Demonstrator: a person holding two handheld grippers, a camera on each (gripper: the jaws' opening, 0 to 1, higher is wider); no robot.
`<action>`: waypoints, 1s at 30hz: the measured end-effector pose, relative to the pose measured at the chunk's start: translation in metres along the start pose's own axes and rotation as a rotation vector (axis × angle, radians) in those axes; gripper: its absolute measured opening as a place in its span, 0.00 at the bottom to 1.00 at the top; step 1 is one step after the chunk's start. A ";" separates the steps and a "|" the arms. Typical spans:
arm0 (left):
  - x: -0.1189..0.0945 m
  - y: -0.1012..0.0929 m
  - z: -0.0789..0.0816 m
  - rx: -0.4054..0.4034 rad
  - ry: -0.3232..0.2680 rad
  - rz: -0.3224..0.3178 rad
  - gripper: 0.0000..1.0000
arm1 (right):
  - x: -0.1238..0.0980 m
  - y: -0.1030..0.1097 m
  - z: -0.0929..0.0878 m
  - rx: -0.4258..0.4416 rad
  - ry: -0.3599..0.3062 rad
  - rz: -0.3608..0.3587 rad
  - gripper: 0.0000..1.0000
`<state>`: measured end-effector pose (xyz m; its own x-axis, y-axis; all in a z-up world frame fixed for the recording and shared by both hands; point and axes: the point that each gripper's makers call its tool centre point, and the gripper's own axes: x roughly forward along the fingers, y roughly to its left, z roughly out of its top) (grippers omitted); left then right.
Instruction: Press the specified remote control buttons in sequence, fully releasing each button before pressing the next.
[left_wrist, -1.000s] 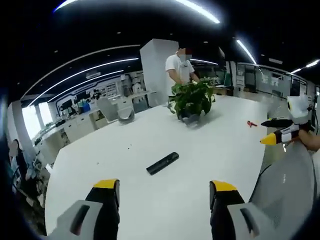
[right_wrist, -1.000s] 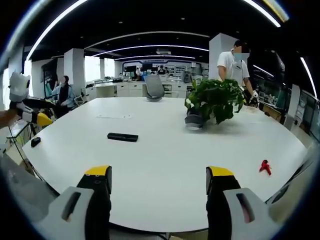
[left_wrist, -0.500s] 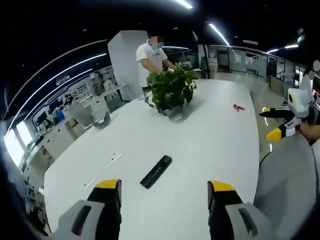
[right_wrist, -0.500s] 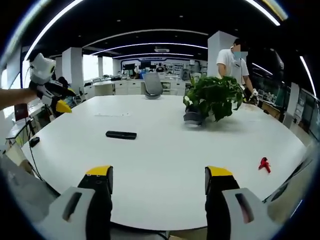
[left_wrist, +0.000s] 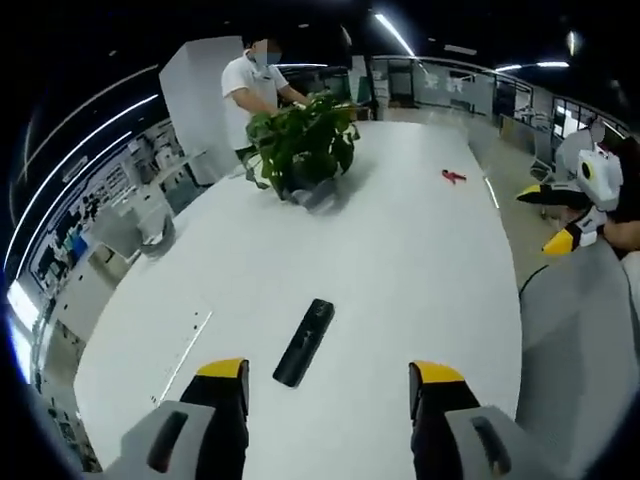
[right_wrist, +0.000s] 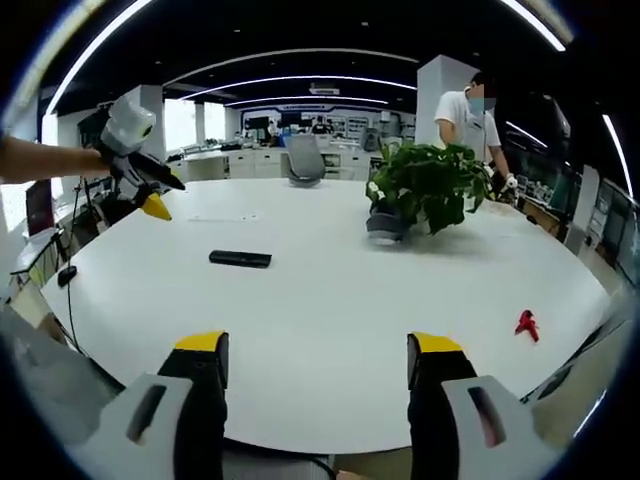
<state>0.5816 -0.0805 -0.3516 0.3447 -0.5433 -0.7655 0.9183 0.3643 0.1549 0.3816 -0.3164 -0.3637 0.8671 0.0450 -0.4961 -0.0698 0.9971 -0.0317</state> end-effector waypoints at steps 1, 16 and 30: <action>0.005 0.002 -0.002 0.027 0.025 -0.018 0.67 | 0.000 0.000 -0.001 0.001 0.003 -0.001 0.75; 0.071 0.036 -0.025 0.101 0.200 -0.149 0.55 | 0.004 -0.005 -0.010 -0.004 0.059 -0.026 0.73; 0.133 0.047 -0.063 0.116 0.317 -0.172 0.42 | 0.005 -0.007 -0.014 -0.009 0.076 -0.033 0.72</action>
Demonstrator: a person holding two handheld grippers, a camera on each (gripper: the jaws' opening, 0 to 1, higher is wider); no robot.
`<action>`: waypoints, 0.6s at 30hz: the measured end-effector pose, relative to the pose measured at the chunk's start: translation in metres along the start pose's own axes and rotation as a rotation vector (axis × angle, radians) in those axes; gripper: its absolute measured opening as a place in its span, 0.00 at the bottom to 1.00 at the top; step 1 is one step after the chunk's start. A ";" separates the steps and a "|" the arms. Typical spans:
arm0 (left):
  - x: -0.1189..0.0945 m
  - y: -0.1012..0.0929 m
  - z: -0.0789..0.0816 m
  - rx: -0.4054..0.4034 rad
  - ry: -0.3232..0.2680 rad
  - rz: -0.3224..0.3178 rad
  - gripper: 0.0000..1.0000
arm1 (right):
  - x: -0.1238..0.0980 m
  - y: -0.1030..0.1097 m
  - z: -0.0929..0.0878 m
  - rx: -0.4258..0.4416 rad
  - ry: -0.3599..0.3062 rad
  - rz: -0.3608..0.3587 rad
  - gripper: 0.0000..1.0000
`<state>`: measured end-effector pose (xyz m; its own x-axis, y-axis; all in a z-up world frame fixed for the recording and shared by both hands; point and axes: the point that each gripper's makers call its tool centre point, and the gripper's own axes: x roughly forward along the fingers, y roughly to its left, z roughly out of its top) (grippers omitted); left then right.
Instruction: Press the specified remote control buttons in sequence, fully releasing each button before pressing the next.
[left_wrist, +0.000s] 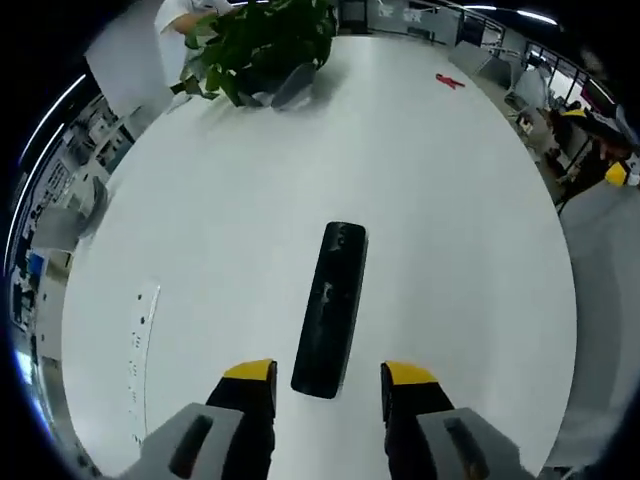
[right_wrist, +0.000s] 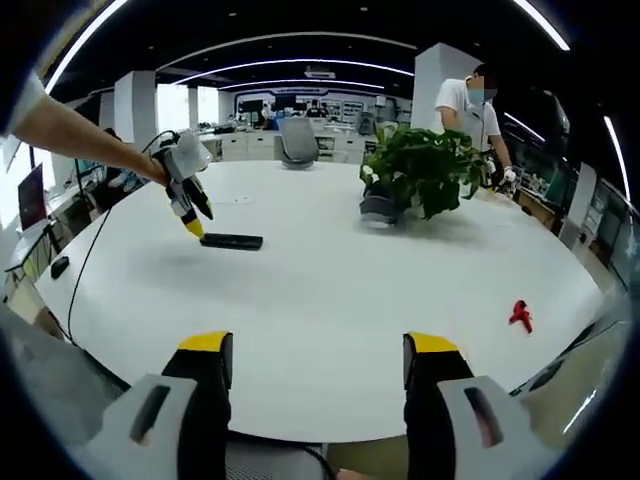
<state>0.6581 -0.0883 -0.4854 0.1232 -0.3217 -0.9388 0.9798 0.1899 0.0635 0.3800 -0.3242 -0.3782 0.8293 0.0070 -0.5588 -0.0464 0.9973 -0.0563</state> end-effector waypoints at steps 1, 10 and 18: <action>0.005 0.000 -0.002 -0.002 0.011 -0.001 0.42 | 0.000 0.000 0.000 0.001 0.002 -0.001 0.72; 0.021 -0.003 -0.001 -0.010 0.046 -0.035 0.42 | 0.000 0.001 -0.002 0.000 0.017 -0.003 0.71; 0.030 -0.001 -0.012 0.004 0.086 -0.038 0.41 | 0.000 0.000 -0.003 -0.002 0.023 -0.006 0.71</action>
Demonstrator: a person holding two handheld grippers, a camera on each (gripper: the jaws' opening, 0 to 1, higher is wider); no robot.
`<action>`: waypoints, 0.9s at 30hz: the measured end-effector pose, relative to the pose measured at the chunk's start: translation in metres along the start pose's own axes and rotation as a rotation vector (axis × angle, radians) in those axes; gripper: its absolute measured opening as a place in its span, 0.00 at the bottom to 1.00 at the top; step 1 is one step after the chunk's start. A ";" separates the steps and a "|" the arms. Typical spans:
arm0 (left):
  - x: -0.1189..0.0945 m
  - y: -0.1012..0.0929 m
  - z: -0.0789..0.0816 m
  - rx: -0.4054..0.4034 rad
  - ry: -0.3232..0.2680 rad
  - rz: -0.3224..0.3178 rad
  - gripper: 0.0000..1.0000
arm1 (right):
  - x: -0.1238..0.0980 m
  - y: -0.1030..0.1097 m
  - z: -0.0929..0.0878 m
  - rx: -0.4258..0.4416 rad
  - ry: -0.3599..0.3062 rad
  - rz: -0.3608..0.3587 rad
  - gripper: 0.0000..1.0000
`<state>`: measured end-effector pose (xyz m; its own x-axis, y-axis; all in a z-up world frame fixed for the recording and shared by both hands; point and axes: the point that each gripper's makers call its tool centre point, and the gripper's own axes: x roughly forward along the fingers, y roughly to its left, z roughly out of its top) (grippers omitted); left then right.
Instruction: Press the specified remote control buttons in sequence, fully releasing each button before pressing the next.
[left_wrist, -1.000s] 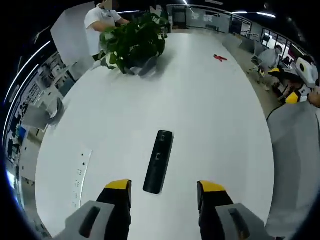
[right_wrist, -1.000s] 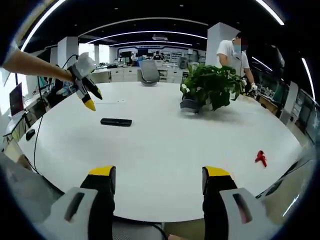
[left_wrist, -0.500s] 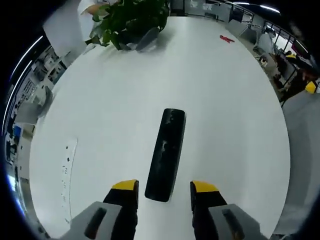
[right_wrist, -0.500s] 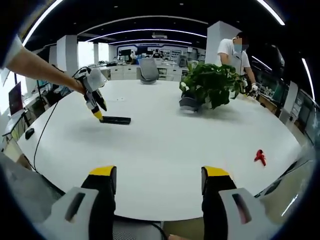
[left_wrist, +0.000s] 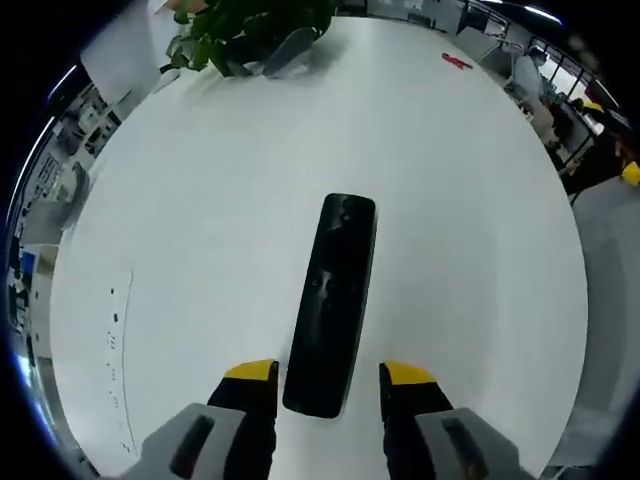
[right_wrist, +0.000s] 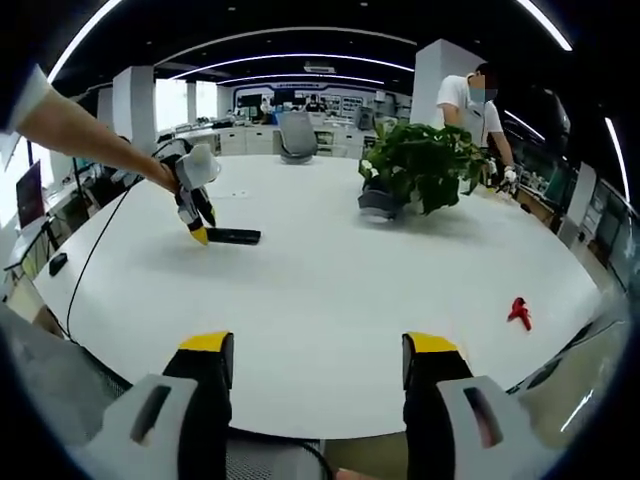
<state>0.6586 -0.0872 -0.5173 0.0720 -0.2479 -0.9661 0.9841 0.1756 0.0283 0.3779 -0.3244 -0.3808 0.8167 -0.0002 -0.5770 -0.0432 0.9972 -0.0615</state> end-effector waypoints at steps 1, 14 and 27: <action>0.001 0.000 -0.001 -0.004 0.005 -0.003 0.41 | 0.000 0.000 0.000 0.000 -0.001 0.000 0.71; -0.001 -0.004 -0.002 -0.014 -0.036 -0.024 0.35 | -0.001 0.002 0.002 -0.008 -0.006 0.007 0.70; 0.001 -0.010 0.001 0.009 -0.015 -0.016 0.24 | -0.002 0.005 0.003 -0.014 -0.014 0.025 0.69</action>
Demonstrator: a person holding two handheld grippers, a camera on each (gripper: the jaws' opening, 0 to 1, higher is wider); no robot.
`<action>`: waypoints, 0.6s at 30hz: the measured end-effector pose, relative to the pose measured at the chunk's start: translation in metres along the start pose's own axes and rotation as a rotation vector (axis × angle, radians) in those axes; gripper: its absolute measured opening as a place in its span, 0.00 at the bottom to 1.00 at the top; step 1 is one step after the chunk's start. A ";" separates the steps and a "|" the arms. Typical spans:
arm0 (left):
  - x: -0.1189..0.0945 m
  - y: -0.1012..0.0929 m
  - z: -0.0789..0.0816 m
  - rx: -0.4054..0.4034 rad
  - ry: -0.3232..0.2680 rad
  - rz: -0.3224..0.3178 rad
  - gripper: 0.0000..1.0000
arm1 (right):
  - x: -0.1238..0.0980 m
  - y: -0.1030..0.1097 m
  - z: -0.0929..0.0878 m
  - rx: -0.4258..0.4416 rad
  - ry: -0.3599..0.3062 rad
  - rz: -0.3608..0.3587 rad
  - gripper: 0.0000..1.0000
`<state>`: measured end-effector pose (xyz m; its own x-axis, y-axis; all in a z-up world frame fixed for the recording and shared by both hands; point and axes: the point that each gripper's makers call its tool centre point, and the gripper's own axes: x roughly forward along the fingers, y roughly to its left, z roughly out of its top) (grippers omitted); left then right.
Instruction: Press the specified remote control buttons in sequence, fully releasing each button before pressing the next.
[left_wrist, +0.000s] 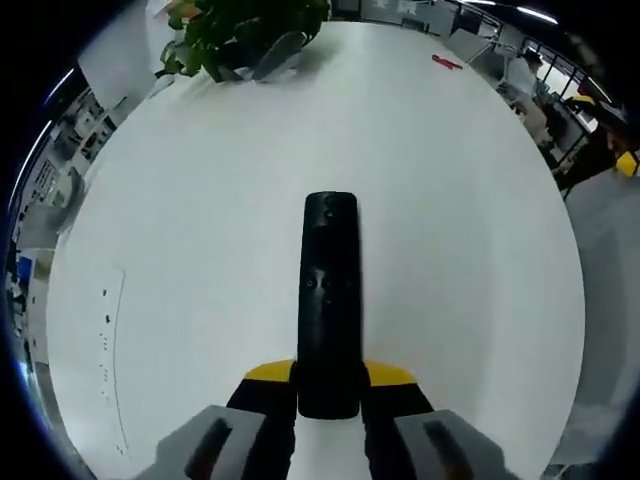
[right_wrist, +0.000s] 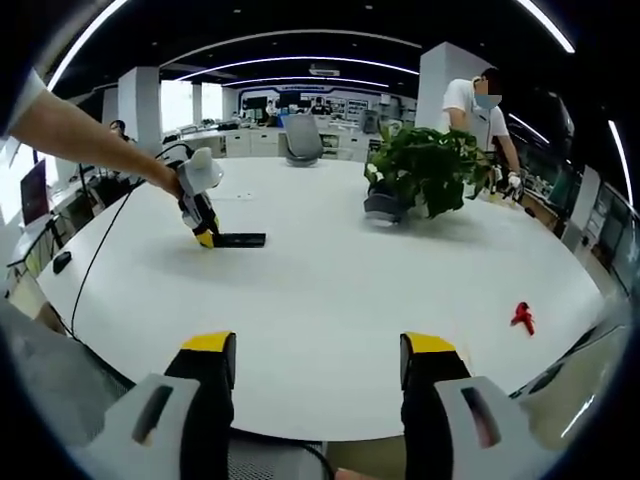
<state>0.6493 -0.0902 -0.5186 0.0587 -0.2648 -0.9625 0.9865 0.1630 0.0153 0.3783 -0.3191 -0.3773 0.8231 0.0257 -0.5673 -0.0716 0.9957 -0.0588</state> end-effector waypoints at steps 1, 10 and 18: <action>0.000 0.000 0.000 -0.005 0.005 0.002 0.24 | 0.000 0.000 0.000 -0.001 0.000 0.001 0.69; 0.001 0.001 -0.002 -0.002 0.022 0.019 0.24 | 0.000 0.000 0.001 0.000 -0.007 -0.001 0.68; 0.002 -0.006 -0.001 0.039 0.047 0.029 0.24 | -0.001 -0.001 0.002 0.001 -0.013 -0.004 0.68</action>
<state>0.6433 -0.0904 -0.5214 0.0807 -0.2151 -0.9733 0.9897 0.1329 0.0527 0.3787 -0.3195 -0.3755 0.8305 0.0229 -0.5566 -0.0678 0.9959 -0.0601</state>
